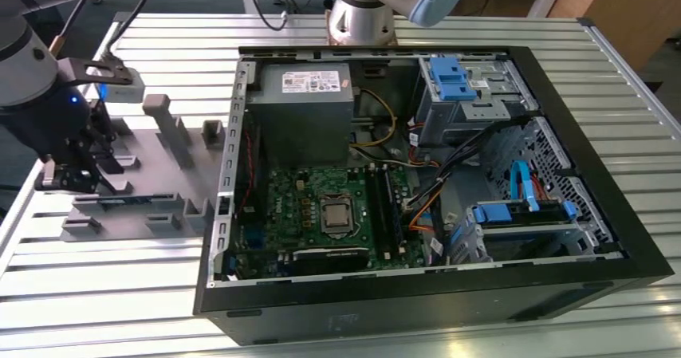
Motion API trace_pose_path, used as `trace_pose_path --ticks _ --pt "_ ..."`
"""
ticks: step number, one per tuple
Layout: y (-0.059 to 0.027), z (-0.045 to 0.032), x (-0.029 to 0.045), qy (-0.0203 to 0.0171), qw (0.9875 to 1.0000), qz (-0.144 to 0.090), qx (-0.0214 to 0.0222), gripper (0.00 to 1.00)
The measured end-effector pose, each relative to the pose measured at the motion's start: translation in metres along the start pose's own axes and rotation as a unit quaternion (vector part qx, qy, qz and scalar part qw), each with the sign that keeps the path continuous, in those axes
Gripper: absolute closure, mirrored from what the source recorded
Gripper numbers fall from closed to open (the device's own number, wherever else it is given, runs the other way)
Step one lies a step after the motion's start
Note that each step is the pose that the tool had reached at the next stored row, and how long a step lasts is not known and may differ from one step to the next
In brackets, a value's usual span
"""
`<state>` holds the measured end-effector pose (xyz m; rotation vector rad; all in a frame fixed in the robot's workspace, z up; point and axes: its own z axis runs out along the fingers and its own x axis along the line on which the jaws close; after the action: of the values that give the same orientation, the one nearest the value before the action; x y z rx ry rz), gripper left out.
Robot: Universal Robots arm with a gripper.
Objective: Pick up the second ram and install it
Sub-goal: 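Pick up the second ram and move it above second insertion slot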
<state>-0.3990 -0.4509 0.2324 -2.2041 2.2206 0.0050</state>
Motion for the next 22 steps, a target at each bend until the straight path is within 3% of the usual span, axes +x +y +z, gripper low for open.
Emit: trace_pose_path --ticks 22 --pt "0.0 0.0176 0.0037 0.0 1.0 0.0 0.0006 0.58"
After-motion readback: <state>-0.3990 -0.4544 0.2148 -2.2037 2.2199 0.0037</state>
